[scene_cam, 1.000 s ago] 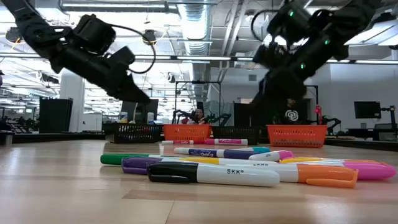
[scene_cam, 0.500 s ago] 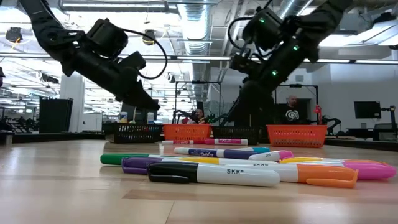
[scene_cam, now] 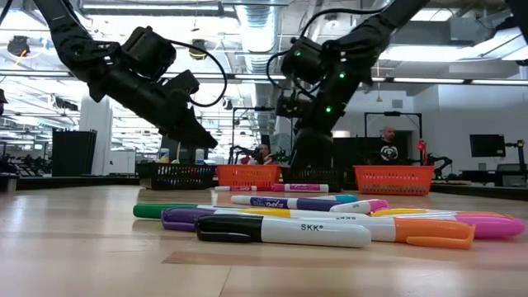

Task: Pick & Place Markers
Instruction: Put the large pink marker into the left black bin

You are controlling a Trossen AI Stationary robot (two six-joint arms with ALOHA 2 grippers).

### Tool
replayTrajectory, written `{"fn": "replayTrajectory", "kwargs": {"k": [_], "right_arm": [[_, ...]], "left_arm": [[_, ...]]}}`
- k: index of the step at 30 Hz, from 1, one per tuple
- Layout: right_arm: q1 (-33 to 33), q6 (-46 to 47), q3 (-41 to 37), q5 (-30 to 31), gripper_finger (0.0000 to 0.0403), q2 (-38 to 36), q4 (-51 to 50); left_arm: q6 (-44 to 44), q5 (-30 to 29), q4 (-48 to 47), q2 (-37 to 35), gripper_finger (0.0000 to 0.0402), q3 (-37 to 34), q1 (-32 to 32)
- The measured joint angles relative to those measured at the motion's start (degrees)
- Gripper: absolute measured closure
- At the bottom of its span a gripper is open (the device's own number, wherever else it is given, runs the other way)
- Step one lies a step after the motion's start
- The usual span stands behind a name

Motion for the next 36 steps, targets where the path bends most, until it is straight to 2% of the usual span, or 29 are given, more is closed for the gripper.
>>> {"fn": "replayTrajectory", "kwargs": {"k": [4, 11, 19, 27, 36], "right_arm": [[-2.38, -1.73, 3.78, -1.73, 0.0178, 1.29, -5.42], [-5.91, -4.55, 4.99, -9.09, 0.0202, 1.69, -5.43], [-8.83, -4.66, 4.94, -9.23, 0.0204, 1.70, -5.08], [-8.94, -5.37, 5.10, -9.42, 0.0200, 4.45, -2.75], [-9.21, -7.61, 4.90, -6.83, 0.0202, 5.49, -4.20]], "left_arm": [[-0.04, 0.00, 0.05, 0.00, 0.0280, 0.00, 0.00], [-0.74, 0.15, 0.45, 0.00, 0.0280, 0.00, 0.00], [-1.29, 0.48, 0.96, -0.03, 0.0280, 0.00, 0.04], [-1.29, 0.57, 1.17, -0.04, 0.0280, -0.02, 0.04], [-1.22, 0.89, 1.26, -0.04, 0.0280, -0.02, 0.05]]}}
